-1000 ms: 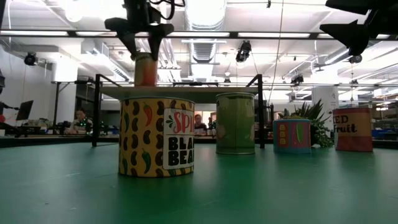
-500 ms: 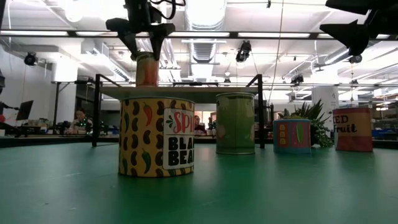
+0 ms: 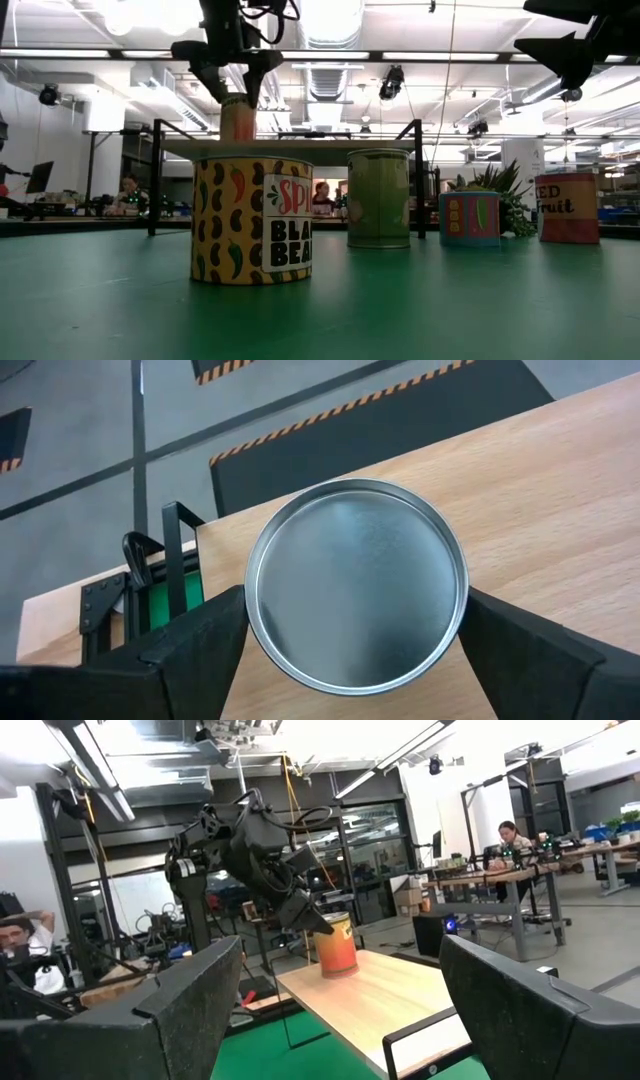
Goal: Pick and place cans onto a shelf
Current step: Put the big orange can on the shelf
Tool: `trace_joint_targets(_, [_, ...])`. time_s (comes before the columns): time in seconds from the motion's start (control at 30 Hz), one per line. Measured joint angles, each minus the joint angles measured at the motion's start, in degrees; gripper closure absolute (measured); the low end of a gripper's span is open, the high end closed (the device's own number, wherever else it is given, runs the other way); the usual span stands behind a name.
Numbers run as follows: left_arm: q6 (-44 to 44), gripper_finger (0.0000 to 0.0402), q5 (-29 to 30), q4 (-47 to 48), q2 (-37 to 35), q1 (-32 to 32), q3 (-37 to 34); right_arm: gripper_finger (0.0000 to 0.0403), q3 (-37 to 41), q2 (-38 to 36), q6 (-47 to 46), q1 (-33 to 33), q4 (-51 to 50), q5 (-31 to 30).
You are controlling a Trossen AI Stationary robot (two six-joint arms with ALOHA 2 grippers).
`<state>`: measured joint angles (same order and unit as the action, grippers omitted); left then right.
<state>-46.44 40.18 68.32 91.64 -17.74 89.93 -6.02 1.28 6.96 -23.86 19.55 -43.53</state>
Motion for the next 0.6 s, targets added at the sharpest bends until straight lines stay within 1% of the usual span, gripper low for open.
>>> trace_joint_targets(0.3, [0.9,0.0072,0.0,-0.3,0.0,0.0,0.0,0.0076,0.0,0.0,0.1,0.0,0.0,0.0])
trace_joint_targets(0.6, [1.0,0.0026,-0.5,0.0,-0.4,0.0,0.0,0.0076,0.0,0.0,0.1,0.0,0.0,0.0])
